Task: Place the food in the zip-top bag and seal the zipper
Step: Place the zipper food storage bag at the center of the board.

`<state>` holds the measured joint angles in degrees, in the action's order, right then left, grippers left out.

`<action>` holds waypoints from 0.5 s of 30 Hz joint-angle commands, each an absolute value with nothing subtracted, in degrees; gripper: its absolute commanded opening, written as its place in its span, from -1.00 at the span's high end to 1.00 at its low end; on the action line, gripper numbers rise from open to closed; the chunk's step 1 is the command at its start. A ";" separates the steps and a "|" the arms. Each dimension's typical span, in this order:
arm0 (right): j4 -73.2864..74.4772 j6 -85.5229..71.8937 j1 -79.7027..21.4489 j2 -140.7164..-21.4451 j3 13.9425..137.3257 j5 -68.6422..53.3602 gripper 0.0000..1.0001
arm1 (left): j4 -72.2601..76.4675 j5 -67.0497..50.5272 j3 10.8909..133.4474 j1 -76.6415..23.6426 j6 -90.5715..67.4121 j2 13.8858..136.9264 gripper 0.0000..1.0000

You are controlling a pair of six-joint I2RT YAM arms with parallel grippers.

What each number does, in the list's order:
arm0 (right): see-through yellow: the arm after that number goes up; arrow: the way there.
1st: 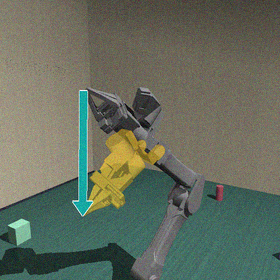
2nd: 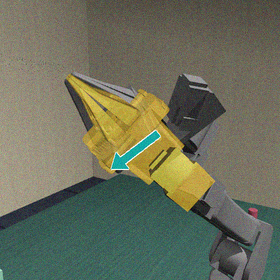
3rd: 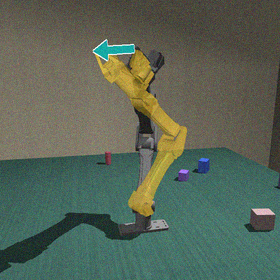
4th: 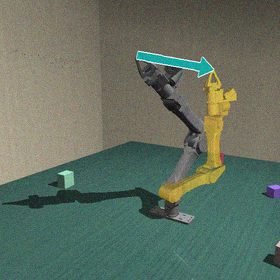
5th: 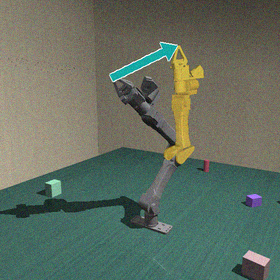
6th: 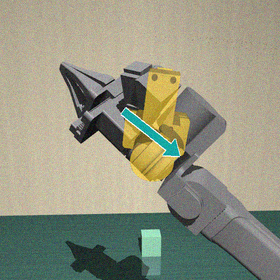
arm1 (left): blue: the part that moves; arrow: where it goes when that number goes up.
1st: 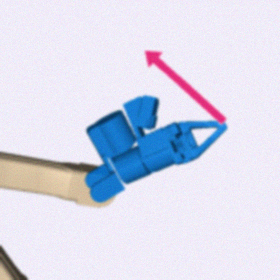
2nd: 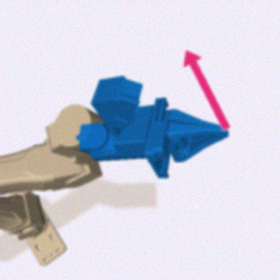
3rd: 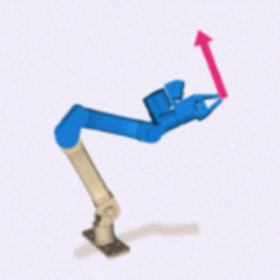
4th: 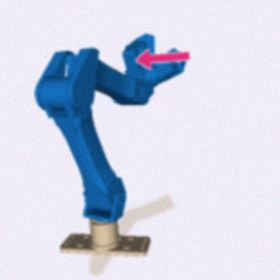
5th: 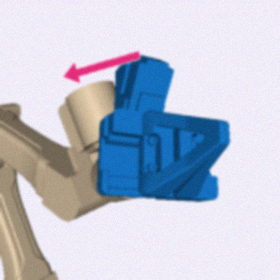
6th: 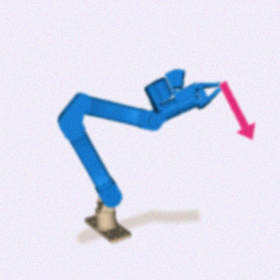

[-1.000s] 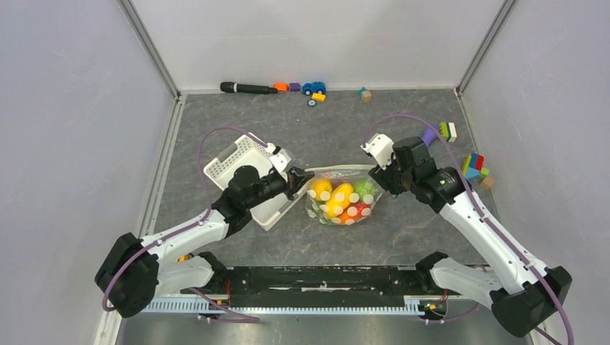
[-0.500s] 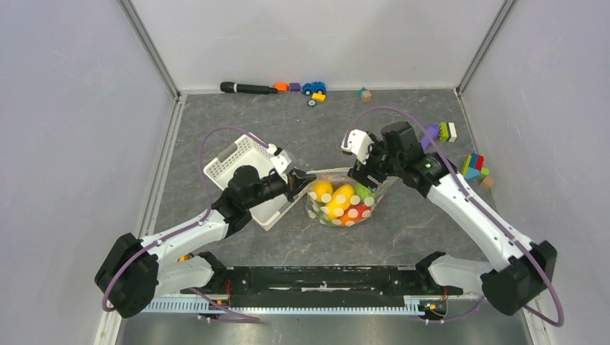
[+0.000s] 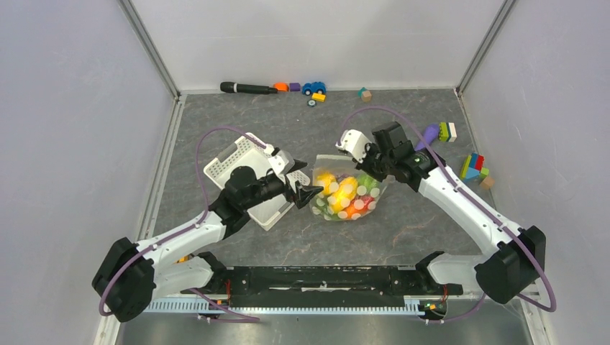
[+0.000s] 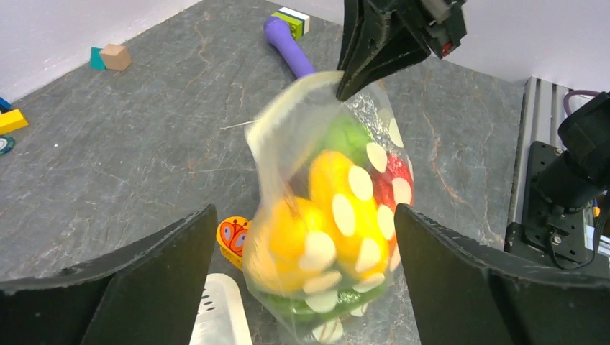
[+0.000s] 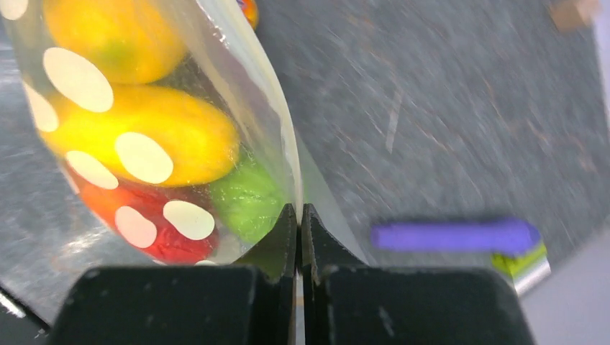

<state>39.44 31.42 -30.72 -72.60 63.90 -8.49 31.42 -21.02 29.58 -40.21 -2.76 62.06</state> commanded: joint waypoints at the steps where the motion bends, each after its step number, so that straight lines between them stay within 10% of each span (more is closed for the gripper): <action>1: 35.29 25.23 -30.40 -70.04 68.34 15.39 1.00 | 32.10 -18.83 30.23 -39.90 -2.77 59.15 -0.99; 6: 25.34 25.68 -29.85 -68.78 70.27 41.66 1.00 | 32.22 -16.20 29.37 -39.90 -4.19 55.38 -0.99; 15: 5.52 30.66 -29.79 -67.03 58.91 36.93 1.00 | 32.10 -8.23 28.09 -39.90 -7.63 52.31 -0.99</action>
